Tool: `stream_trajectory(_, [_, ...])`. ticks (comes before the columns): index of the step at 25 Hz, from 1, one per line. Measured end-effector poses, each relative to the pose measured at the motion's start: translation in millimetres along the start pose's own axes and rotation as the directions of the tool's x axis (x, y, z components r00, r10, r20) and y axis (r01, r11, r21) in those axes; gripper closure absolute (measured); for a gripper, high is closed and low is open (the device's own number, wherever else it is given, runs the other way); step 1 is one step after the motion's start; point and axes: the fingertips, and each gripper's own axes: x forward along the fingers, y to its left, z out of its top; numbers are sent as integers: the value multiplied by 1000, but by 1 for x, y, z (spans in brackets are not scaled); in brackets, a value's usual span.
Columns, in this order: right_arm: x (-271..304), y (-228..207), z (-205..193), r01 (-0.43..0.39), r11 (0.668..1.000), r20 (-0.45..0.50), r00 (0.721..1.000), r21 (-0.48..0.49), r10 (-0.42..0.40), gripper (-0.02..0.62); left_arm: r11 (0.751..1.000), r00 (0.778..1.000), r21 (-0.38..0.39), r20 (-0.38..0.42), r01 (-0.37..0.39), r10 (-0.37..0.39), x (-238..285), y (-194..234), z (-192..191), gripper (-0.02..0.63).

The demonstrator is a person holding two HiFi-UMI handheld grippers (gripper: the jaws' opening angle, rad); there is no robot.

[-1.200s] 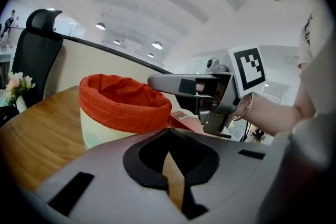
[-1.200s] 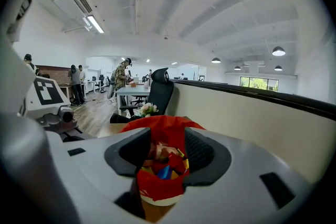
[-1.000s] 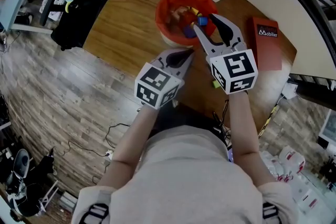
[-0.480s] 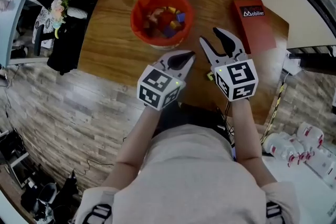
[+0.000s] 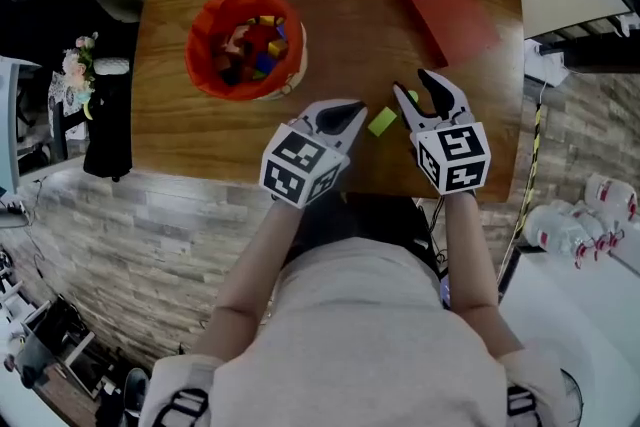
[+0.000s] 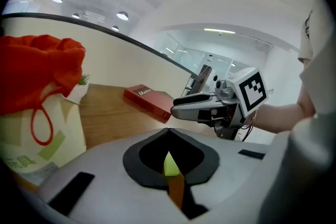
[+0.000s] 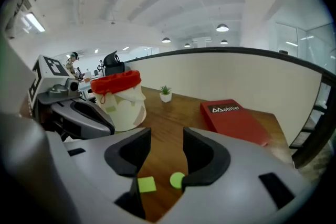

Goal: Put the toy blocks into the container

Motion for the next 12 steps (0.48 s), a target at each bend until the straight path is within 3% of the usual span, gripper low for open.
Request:
stream_trajectory(6, [-1, -15, -53, 37, 998, -94, 995, 46, -33, 402, 998, 993, 18, -97, 66, -64, 24, -15, -23, 594])
stream_trajectory(12, [10, -19, -89, 33, 997, -167, 986, 76, -20, 394, 996, 986, 0, -142, 88, -87, 36, -20, -38, 594])
